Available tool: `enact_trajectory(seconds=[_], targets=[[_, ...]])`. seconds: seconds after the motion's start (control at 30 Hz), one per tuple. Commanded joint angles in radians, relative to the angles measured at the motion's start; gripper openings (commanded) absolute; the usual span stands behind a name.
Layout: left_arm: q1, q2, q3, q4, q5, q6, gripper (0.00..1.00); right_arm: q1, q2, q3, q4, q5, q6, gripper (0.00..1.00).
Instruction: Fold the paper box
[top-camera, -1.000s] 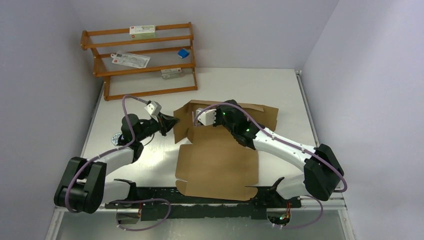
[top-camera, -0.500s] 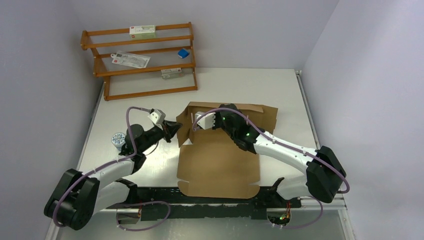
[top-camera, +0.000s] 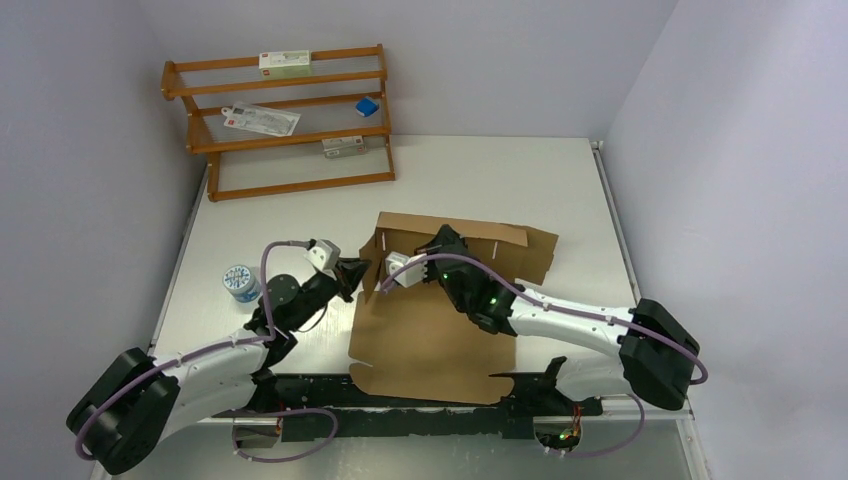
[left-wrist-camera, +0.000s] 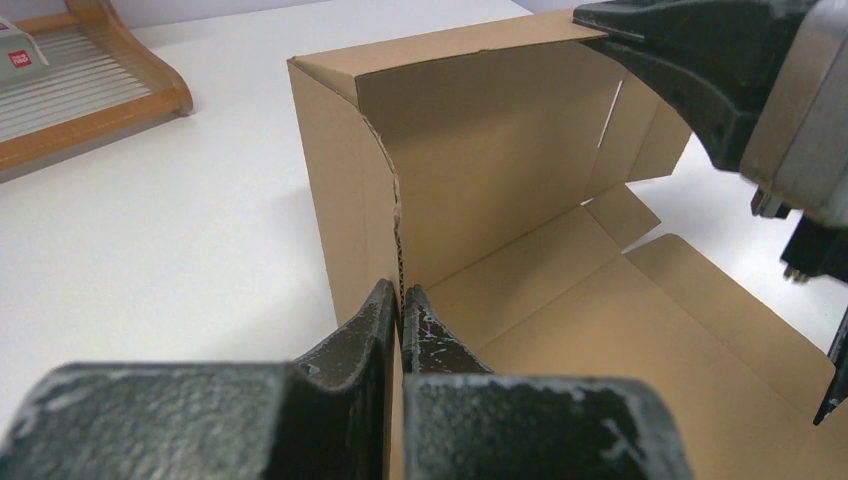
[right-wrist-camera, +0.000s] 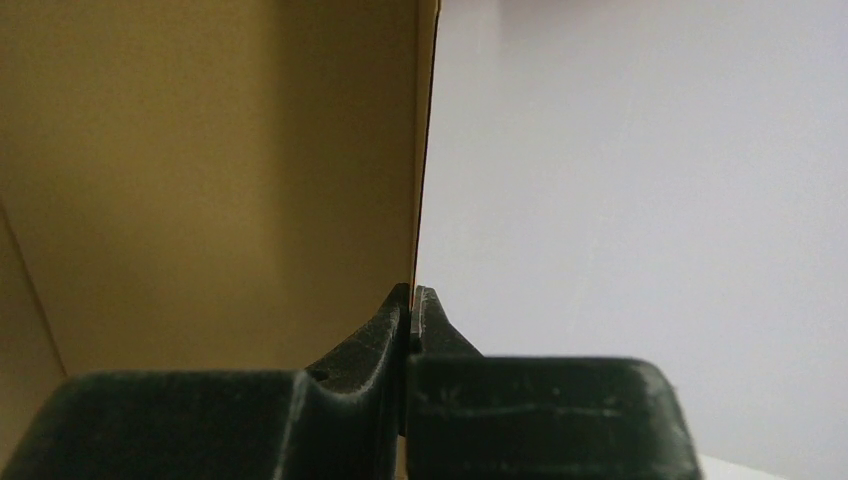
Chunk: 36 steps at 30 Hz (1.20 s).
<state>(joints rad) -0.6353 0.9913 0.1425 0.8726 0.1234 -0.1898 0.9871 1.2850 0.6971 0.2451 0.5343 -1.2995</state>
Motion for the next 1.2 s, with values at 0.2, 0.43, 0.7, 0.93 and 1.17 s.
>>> enact_trajectory(seconds=[0.2, 0.43, 0.7, 0.93, 1.17], targets=[[-0.131, 0.096, -0.059, 0.129, -0.177, -0.013, 0.05, 0.135, 0.011, -0.109, 0.165, 0.094, -0.089, 0.0], [-0.131, 0.198, -0.035, 0.301, -0.351, 0.053, 0.07, 0.139, 0.146, -0.09, 0.346, 0.081, -0.182, 0.0], [-0.124, 0.344, -0.008, 0.441, -0.363, 0.158, 0.08, 0.121, 0.23, -0.045, 0.438, 0.053, -0.272, 0.0], [-0.125, 0.519, -0.065, 0.634, -0.308, 0.071, 0.12, 0.122, 0.229, -0.101, 0.456, 0.078, -0.263, 0.0], [-0.125, 0.467, -0.068, 0.575, -0.31, 0.041, 0.25, 0.121, 0.221, -0.11, 0.452, 0.081, -0.273, 0.0]])
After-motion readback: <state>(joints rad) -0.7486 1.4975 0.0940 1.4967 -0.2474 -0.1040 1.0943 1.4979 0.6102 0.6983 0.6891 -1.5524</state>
